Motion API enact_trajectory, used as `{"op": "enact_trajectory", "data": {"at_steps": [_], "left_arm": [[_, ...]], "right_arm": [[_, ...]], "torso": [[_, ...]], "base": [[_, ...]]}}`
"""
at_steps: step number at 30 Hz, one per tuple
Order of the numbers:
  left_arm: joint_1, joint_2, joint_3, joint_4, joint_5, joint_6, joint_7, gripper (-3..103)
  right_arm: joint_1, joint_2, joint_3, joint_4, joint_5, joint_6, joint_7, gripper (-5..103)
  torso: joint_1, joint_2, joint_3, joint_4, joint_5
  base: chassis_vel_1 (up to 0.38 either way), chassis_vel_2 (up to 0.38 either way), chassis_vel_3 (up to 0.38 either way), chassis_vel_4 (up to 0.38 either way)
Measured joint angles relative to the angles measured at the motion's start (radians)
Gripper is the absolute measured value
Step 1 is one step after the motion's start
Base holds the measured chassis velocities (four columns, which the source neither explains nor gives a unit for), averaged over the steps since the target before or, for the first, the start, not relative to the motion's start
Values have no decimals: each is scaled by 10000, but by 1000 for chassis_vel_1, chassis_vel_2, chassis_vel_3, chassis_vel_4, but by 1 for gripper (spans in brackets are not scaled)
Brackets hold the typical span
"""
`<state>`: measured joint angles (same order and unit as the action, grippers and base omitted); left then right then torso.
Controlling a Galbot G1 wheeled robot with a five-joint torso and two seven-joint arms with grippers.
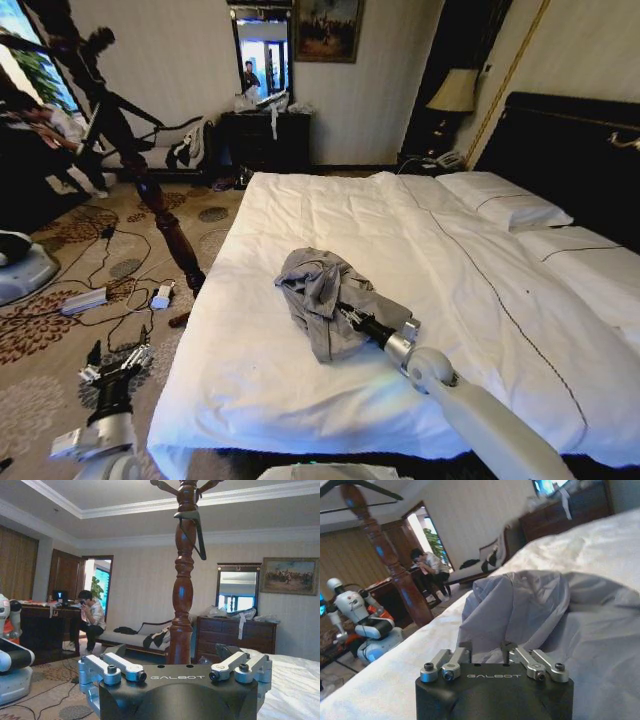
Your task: Pick up the clothes from the bed and hang them on the clothes hanger.
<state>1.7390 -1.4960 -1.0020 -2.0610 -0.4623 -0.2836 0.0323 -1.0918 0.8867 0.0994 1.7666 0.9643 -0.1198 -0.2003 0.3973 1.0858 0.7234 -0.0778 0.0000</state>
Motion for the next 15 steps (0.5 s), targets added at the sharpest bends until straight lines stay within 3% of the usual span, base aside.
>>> {"op": "enact_trajectory", "data": {"at_steps": [3,8,11,15], "left_arm": [[4,-28,-4,14,24,-2,0,100],[-1,-46,-42,57,24,-27,0,100],[0,-55,-99,122,11,-68,0,100],[9,-57,-128,171,3,-99,0,100]], "right_arm": [[285,213,-218,-64,417,-337,360,47],[508,363,-466,-169,724,-630,809,58],[656,499,-625,-296,952,-835,1193,75],[778,606,-723,-379,1198,-899,1451,86]], "torso": [[-1,0,0,1,-1],[0,0,0,0,-1],[0,0,0,-1,-1],[0,0,0,-1,-1]], "base": [[0,0,0,0],[0,0,0,0],[0,0,0,0],[0,0,0,0]]}}
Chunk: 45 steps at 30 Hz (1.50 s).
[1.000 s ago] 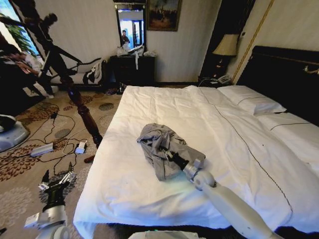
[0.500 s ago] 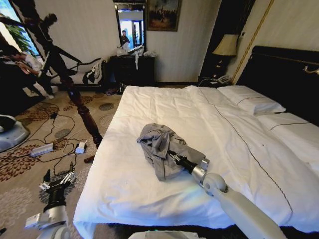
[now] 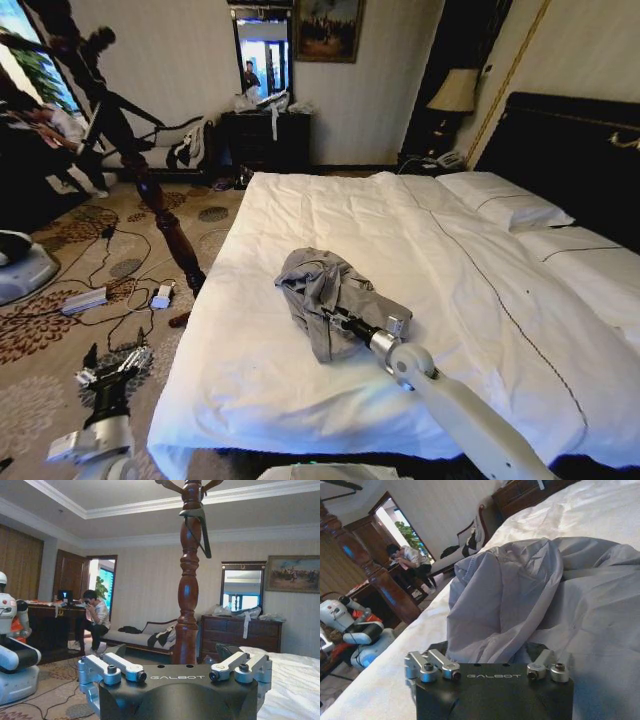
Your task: Pick up the clothes from the bed and hang them on the clothes hanger.
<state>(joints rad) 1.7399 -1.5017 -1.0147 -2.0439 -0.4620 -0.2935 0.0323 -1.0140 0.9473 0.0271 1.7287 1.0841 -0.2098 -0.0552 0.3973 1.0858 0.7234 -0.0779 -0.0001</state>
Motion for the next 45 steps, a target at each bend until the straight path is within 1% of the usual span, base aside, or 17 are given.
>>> {"op": "enact_trajectory", "data": {"at_steps": [1,2,8,12,13,14,16,18,19,21,22,26,28,32,34,37,45], "left_arm": [[1,-2,-8,18,0,-11,1,100],[1,-3,-11,37,-1,-18,0,100],[-35,-8,-10,58,-2,-19,1,100],[-57,-10,-7,73,-2,-19,1,100],[-59,-9,-7,79,-3,-19,1,100],[-66,-10,-8,99,-4,-19,0,100],[-74,-10,-10,114,-5,-19,0,100],[-96,-9,-12,143,-5,-19,0,100],[-108,-9,-13,157,-6,-20,-1,100],[-149,-9,-13,194,-6,-19,-2,100],[-149,-9,-13,194,-6,-19,-2,100],[-191,-12,-9,240,-8,-19,-4,100],[-196,-13,-2,245,-8,-19,-5,100],[-209,-15,12,255,-7,-19,-6,100],[-209,-14,13,255,-8,-19,-6,100],[-202,-3,11,255,-9,-19,-8,100],[-167,46,-54,249,-40,-26,-27,100]], "right_arm": [[51,40,-34,-33,64,-4,56,86],[109,95,-84,-68,118,-6,91,96],[216,209,-239,-167,153,-11,102,102],[284,268,-342,-274,106,-40,82,89],[300,280,-360,-292,99,-42,70,89],[336,301,-388,-323,80,-43,29,78],[349,310,-397,-331,69,-41,7,78],[366,325,-419,-345,22,-6,-74,67],[373,330,-435,-358,-34,40,-143,67],[364,338,-472,-361,-74,199,-245,56],[364,338,-472,-361,-74,199,-245,56],[308,330,-504,-268,-73,348,-441,35],[308,327,-508,-263,-85,373,-468,35],[326,303,-511,-273,-193,513,-678,13],[327,295,-511,-278,-226,525,-710,13],[328,281,-516,-313,-343,566,-758,1],[338,302,-419,-288,-322,994,-905,0]], "torso": [[0,0,0,0,0],[0,0,0,1,0],[0,0,0,0,0],[0,0,0,0,0],[0,0,0,1,0],[0,0,0,1,1],[0,0,0,1,0],[0,0,0,1,0],[0,0,0,1,1],[0,0,0,1,1],[0,0,0,1,1],[0,0,0,1,1],[0,0,0,1,0],[0,0,0,1,1],[0,0,0,1,1],[0,0,0,1,1],[0,0,1,1,2]], "base": [[0,0,0,0],[0,0,0,0],[0,0,0,0],[0,0,0,0],[0,0,0,0],[0,0,0,0],[0,0,0,0],[0,0,0,0],[0,0,0,0],[0,0,0,0],[0,0,0,0],[0,0,0,0],[0,0,0,0],[0,0,0,0],[0,0,0,0],[0,0,0,0],[0,0,0,0]]}}
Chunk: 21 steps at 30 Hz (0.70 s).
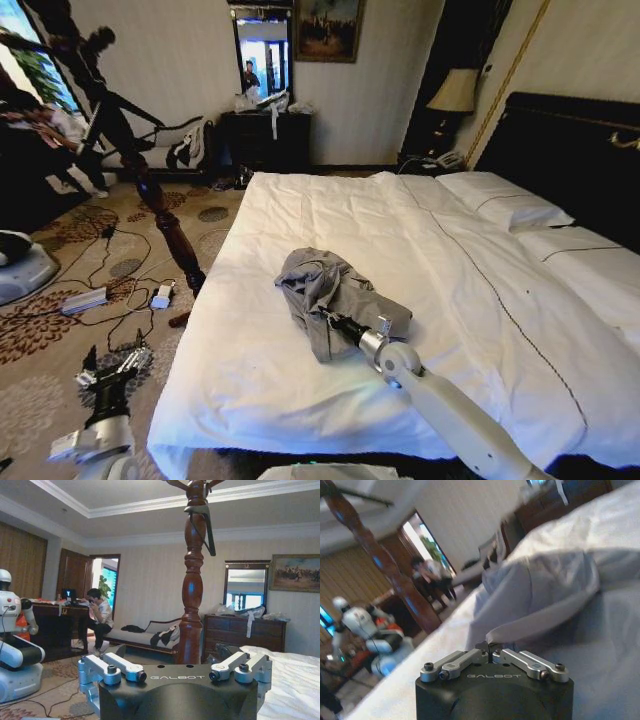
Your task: Pick up the clothes from the bed and hang them on the clothes hanger.
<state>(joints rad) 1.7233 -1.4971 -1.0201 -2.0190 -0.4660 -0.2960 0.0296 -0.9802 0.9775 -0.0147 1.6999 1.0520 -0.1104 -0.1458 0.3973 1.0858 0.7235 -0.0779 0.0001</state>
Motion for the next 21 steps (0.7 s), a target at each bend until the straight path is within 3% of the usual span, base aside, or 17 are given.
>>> {"op": "enact_trajectory", "data": {"at_steps": [5,10,11,14,16,21], "left_arm": [[23,66,-38,-66,-78,0,-10,100],[135,233,235,-232,-315,-38,73,100],[287,511,631,-328,-699,-33,187,100],[335,842,998,-350,-961,-4,285,100],[157,1515,1658,-273,-1109,91,515,100],[-344,2294,2494,27,-659,146,1042,100]], "right_arm": [[-2,-252,524,807,671,598,-677,0],[-457,-1009,1227,2156,1134,855,-1105,0],[-903,-1448,1646,2891,1155,866,-1173,0],[-1419,-1914,2132,3602,1199,869,-1197,0],[-2368,-2669,3064,4698,1350,868,-1215,0],[-3245,-3485,4439,5958,1905,836,-1168,0]], "torso": [[0,0,0,2,0],[0,0,0,1,0],[0,0,0,2,0],[0,0,-1,-1,1],[-1,0,-2,-3,-1],[0,1,-1,-5,-3]], "base": [[0,0,0,0],[0,0,0,0],[0,0,0,0],[0,0,0,0],[0,0,0,0],[0,0,0,0]]}}
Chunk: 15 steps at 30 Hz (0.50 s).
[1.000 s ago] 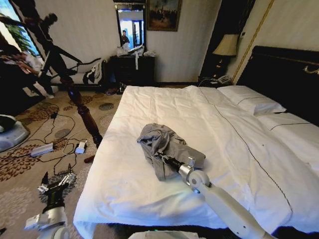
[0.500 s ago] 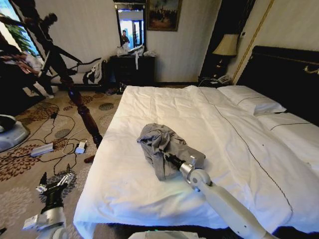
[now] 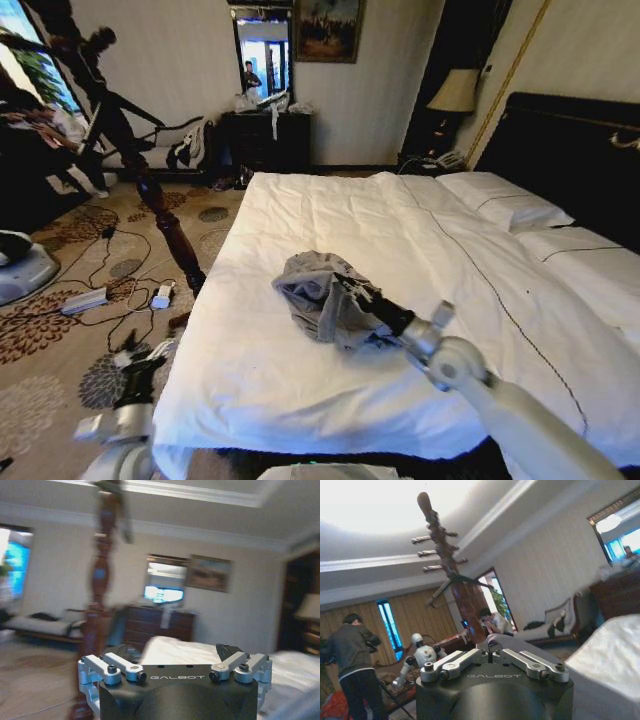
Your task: Pick up the clothes from the bed and hang them on the clothes hanger.
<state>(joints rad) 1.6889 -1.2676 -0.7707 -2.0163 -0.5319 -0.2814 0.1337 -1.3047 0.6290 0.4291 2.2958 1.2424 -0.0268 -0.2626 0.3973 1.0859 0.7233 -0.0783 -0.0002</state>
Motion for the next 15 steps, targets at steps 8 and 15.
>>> {"op": "enact_trajectory", "data": {"at_steps": [8,15], "left_arm": [[-55,589,818,517,1065,-303,416,100],[-734,1168,2147,912,1542,-436,508,100]], "right_arm": [[-179,-954,1412,722,876,-83,188,0],[-216,-1839,2308,1012,1556,-88,610,0]], "torso": [[0,0,0,7,3],[0,-1,1,4,5]], "base": [[0,0,0,0],[0,0,0,0]]}}
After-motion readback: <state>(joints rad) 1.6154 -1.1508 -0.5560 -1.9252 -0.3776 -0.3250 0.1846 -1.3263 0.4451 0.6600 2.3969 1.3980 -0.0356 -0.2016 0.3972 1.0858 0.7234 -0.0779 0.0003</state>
